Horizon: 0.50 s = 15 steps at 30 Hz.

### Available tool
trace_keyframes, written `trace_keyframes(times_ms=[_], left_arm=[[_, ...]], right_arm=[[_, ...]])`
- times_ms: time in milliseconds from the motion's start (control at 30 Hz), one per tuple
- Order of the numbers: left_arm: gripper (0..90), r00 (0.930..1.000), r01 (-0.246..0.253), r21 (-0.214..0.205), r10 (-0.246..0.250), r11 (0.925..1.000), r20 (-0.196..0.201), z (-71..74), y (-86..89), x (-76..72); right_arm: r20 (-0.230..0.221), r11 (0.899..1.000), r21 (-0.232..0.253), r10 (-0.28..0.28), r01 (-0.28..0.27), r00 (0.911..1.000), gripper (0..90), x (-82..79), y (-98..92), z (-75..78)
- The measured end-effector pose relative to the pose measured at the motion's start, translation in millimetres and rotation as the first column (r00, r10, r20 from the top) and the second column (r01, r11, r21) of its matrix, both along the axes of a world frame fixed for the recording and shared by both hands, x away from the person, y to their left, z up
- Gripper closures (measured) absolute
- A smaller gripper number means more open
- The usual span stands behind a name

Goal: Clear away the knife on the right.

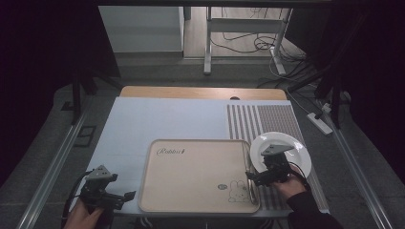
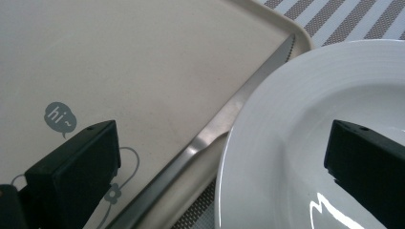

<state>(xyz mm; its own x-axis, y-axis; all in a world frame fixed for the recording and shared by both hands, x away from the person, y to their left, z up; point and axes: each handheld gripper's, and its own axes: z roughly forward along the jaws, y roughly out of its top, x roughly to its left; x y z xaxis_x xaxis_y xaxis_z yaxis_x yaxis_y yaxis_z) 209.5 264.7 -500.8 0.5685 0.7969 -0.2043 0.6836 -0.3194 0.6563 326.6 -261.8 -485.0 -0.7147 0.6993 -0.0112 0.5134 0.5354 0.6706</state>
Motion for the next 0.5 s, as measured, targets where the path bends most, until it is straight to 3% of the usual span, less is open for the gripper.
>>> trace_keyframes(times_ms=[500], left_arm=[[1.1, 1.0000, 0.000, 0.000, 0.000, 1.0000, -0.001, 0.0, -0.1, 0.1]], right_arm=[[0.010, 0.997, 0.024, -0.074, 0.073, 0.9972, 0.0, -13.5, -24.7, -0.2]])
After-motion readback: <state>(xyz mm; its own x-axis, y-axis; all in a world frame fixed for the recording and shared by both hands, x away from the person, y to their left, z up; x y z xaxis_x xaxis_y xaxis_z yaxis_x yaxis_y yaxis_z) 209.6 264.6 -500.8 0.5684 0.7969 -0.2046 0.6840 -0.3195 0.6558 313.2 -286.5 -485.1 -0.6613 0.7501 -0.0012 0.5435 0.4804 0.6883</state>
